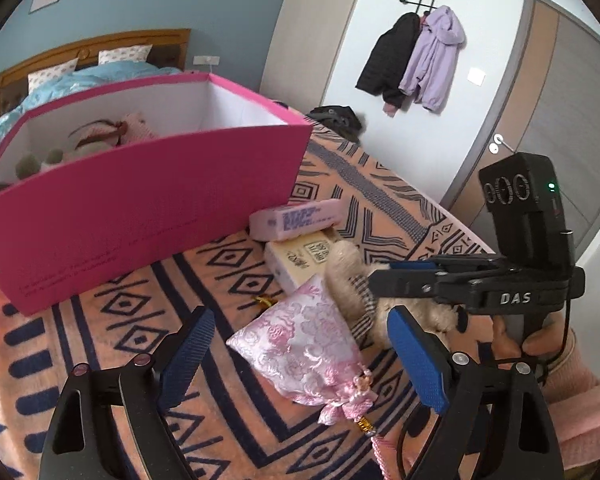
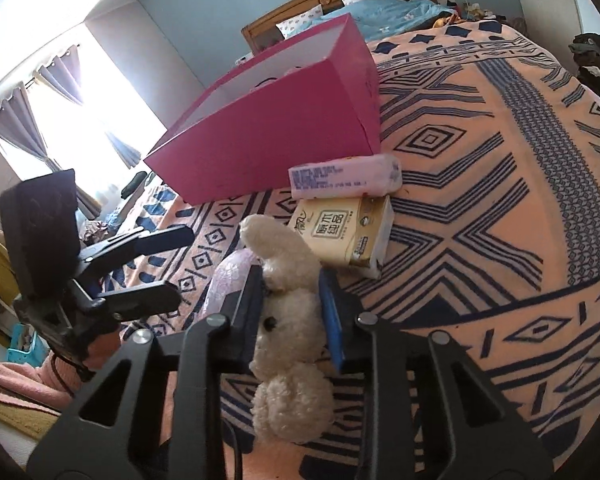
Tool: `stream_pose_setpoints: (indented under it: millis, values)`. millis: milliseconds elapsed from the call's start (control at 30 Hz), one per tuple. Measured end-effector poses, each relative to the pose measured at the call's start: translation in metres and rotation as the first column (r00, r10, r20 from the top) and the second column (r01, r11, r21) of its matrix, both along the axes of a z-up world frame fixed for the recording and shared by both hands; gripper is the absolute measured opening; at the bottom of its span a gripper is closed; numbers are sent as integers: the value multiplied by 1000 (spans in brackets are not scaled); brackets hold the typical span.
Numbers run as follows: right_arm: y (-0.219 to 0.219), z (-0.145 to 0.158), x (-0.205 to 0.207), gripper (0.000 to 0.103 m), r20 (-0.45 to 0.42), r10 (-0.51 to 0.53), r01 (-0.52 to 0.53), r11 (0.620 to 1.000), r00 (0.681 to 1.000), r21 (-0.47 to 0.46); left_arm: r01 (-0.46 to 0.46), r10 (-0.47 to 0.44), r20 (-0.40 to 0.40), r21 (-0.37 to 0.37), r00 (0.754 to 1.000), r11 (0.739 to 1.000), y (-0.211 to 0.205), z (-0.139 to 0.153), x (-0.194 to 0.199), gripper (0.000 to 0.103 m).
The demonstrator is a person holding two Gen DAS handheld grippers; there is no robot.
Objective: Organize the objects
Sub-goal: 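Lift the cream bunny with the right tool over the pink box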
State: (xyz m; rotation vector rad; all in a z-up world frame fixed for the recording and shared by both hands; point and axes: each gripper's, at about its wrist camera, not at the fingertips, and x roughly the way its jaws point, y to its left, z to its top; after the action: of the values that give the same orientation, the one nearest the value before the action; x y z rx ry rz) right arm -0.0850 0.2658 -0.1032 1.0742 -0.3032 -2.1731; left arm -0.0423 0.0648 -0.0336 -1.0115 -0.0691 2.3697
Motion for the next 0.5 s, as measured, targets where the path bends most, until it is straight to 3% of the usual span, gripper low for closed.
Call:
stream_pose_setpoints:
  millis: [133, 333, 500]
  values:
    - [-6, -6, -1, 37, 21, 12, -14, 997, 1000, 72, 22, -22, 10, -22, 1000, 1000, 8, -4, 0, 90]
    - [-12, -10, -5, 38, 18, 54, -56, 994, 998, 94, 45, -44, 28, -29, 999, 999, 15, -11, 1, 90]
    - [-12, -7, 1, 28, -18, 64, -62, 993, 998, 100, 69, -68, 24, -26, 997, 997, 19, -8, 3, 90]
